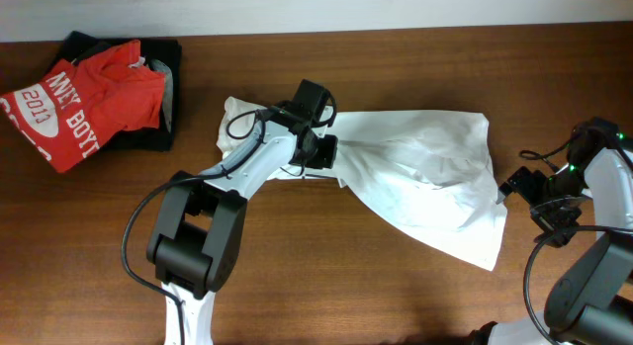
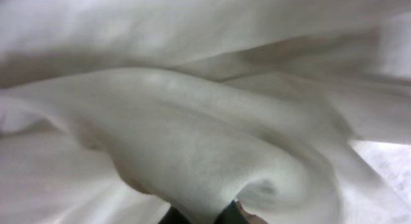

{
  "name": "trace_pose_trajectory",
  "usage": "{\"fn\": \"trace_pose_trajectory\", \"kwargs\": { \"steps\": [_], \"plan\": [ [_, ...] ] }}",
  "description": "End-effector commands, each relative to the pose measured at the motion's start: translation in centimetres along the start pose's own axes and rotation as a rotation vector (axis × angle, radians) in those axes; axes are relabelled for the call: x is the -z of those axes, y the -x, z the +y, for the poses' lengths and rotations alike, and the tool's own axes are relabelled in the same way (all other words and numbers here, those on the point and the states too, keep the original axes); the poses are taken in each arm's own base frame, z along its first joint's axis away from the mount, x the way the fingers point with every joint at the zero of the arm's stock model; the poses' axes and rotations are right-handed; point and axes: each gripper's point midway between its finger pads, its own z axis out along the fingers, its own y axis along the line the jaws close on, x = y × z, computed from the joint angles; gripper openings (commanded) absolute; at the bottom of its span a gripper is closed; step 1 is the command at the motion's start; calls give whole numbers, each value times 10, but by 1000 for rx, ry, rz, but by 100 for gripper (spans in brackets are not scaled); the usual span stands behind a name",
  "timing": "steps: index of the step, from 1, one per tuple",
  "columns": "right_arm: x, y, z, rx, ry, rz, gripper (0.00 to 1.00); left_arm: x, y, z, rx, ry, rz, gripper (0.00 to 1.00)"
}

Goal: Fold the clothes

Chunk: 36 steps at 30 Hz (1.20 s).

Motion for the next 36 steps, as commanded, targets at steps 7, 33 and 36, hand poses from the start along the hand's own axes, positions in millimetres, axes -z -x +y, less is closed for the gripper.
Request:
{"fn": "trace_pose_trajectory", "kwargs": {
  "steps": [7,33,36],
  "plan": [
    [4,1,3,8,6,-12,99,70,-55,-8,29,91,325,0],
    [4,1,3,8,6,-12,99,147,-146,-42,-56,468,513,51],
    [4,1,3,8,6,-12,99,162,-143,1,53,518,507,92]
  ]
}}
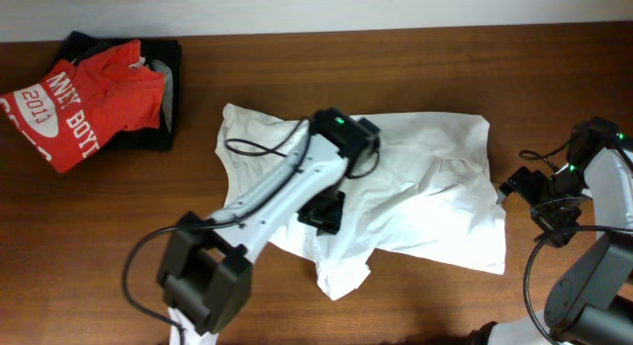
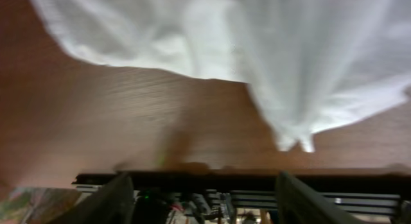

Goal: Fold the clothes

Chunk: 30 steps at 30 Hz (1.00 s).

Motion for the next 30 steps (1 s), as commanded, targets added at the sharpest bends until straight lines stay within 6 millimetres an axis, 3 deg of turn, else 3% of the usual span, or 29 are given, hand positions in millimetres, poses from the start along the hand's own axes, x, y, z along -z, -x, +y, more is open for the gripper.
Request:
{"fn": "trace_pose_trajectory", "kwargs": {
  "steps": [1,3,4,5,6,8,11,15,17,22,28,30],
  "plan": [
    [4,1,3,7,6,-12,98,-8,-2,64,185,54,11,95],
    [4,1,3,7,6,-12,99,-32,18,85,287,11,4,95],
    [4,1,3,7,6,-12,99,-47,28,97,343,-14,-8,62],
    [4,1,3,7,6,-12,99,-63,37,106,387,-44,-19,11],
    [4,1,3,7,6,-12,99,-81,47,114,404,-96,-32,1],
    [4,1,3,7,6,-12,99,-99,57,122,417,-145,-56,1],
    [4,1,3,7,6,-12,99,-109,73,130,441,-164,-118,1],
    [4,1,3,7,6,-12,99,-116,89,127,418,-178,-159,1],
    [4,1,3,7,6,-12,99,-125,94,115,365,-230,-157,0],
    [4,-4,15,-10,78,21,99,-156,88,119,384,-219,-75,0],
    [5,-6,21,-7,110,33,99,-192,79,148,525,-230,27,0],
    [3,-10,25,11,105,36,99,-198,68,174,636,-158,57,0]
  ]
}}
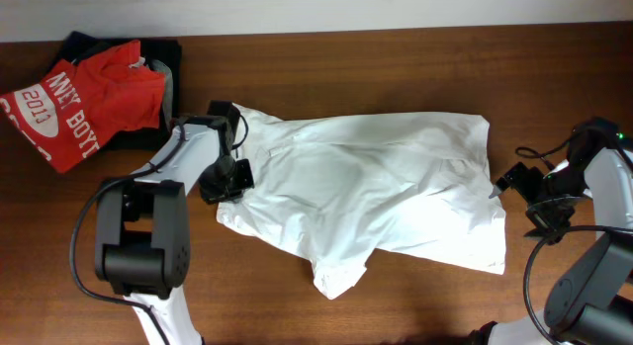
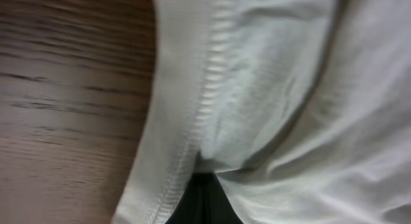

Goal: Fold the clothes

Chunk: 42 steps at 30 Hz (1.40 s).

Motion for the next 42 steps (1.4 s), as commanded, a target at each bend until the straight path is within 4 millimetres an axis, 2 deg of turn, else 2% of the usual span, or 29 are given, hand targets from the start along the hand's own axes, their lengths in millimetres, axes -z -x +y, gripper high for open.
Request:
{"fn": "trace_pose_trajectory", "kwargs": {
  "steps": [1,3,4,6,8,9,11,12,13,14,15,16,19,23,25,27,29,31,33,35,37,39,42],
  "plan": [
    [0,-6,12,33,5,3,99,-36,-8,73,194,220,83,0],
    [-9,-17,25,148,-70,-16,99,-23,-7,110,326,253,117,0],
    [-13,-24,34,211,-108,-28,99,-7,-3,131,390,283,122,0],
    [-18,-34,48,283,-130,-37,99,18,7,144,431,279,116,0],
    [-24,-45,64,359,-131,-45,99,57,26,138,429,258,46,0],
    [-26,-50,72,394,-128,-50,99,83,33,129,413,242,-4,0],
    [-29,-56,82,434,-124,-58,99,120,35,108,367,221,-85,0],
    [-31,-60,88,461,-121,-63,99,142,30,90,323,200,-139,1],
    [-32,-62,92,476,-117,-69,99,152,24,72,271,163,-160,20],
    [-33,-61,96,486,-109,-80,99,157,18,50,190,107,-159,87],
    [-33,-60,98,487,-103,-87,99,157,10,25,75,40,-132,99],
    [-33,-58,99,489,-98,-95,99,155,3,10,10,3,-107,99],
    [-29,-38,95,489,-158,-189,99,154,-26,-16,-82,8,-42,98],
    [-28,-36,95,489,-165,-199,99,160,-75,-46,-230,57,23,97],
    [-28,-36,95,489,-165,-199,99,158,-90,-54,-269,76,48,96],
    [-28,-36,94,489,-167,-201,99,160,-113,-48,-251,174,37,94],
    [-28,-33,94,489,-175,-212,99,170,-142,-49,-300,163,-2,95],
    [-27,-31,97,491,-164,-223,99,170,-165,-55,-325,133,-28,97],
    [-27,-31,97,491,-164,-224,99,140,-202,-69,-368,86,30,97],
    [-27,-31,97,491,-165,-224,99,94,-230,-86,-383,44,101,94],
    [-27,-31,97,491,-165,-223,99,53,-256,-93,-371,8,167,91],
    [-27,-31,97,491,-165,-223,99,26,-265,-76,-261,76,164,90],
    [-27,-31,97,491,-165,-223,99,8,-253,-50,-106,184,77,89]
  ]
}}
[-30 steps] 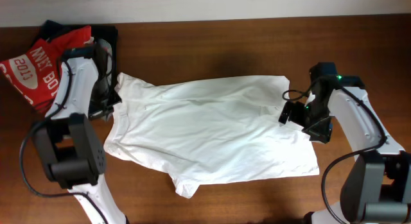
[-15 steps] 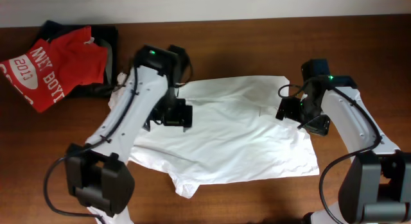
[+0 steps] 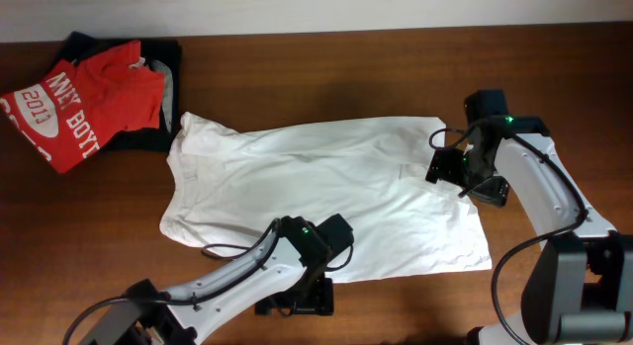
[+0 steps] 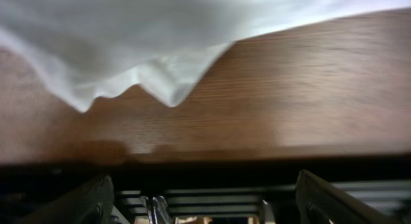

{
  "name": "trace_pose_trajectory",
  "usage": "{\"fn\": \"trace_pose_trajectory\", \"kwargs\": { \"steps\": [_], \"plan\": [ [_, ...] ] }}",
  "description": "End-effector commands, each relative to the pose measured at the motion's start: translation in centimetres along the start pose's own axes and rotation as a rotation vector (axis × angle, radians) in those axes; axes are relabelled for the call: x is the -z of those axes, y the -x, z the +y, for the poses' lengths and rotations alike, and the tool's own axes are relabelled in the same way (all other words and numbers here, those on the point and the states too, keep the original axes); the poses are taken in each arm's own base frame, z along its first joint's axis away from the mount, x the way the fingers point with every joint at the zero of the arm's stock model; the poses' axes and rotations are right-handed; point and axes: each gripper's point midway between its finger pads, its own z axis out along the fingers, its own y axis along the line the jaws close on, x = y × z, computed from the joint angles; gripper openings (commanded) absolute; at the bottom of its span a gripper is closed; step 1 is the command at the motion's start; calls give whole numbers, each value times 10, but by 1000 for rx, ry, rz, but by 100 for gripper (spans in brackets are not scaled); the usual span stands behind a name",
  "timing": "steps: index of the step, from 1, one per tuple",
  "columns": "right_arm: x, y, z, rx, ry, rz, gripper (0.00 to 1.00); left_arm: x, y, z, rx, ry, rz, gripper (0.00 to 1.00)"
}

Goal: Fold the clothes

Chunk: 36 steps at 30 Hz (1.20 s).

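Note:
A white shirt (image 3: pixel 316 192) lies spread nearly flat across the middle of the table. Its front hem (image 4: pixel 160 83) shows at the top of the left wrist view, rumpled, with bare wood below it. My left gripper (image 3: pixel 331 248) hovers at the shirt's front edge; in the left wrist view the left gripper (image 4: pixel 205 201) is open, fingers (image 4: pixel 83 201) wide apart and empty. My right gripper (image 3: pixel 453 169) sits over the shirt's right edge; whether it holds fabric is hidden.
A red printed shirt (image 3: pixel 84 103) is heaped on a black tray (image 3: pixel 168 58) at the back left corner. The table's front edge (image 4: pixel 205 161) runs just below the left gripper. Bare wood (image 3: pixel 554 68) lies at the back right.
My left gripper was at the shirt's left edge with fabric against it; now it is open at the front edge. The right arm has moved from the table's far right onto the shirt's right edge. The shirt lies flatter and further left.
The shirt was bunched toward the right with my left gripper in its middle. Then the gripper was open above the front and the shirt lay wider, a flap hanging forward. Then the gripper was at the left edge. Now the shirt is spread out.

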Motion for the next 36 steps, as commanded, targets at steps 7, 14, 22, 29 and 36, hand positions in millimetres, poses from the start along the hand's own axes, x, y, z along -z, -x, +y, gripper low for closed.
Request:
{"fn": "trace_pose_trajectory", "kwargs": {
  "steps": [7,14,22,29,36],
  "plan": [
    [1,-4,-3,4,-19,7,99,-37,28,41,235,86,-134,89],
    [1,-6,-4,4,-23,14,99,-37,44,35,206,62,-206,21],
    [1,-4,-3,4,-20,7,99,53,45,43,51,218,-222,0],
    [1,-6,-4,4,-22,14,99,59,75,11,-68,128,-313,53],
    [1,-6,-4,4,-22,14,99,43,24,50,96,248,-109,34]
  ]
}}
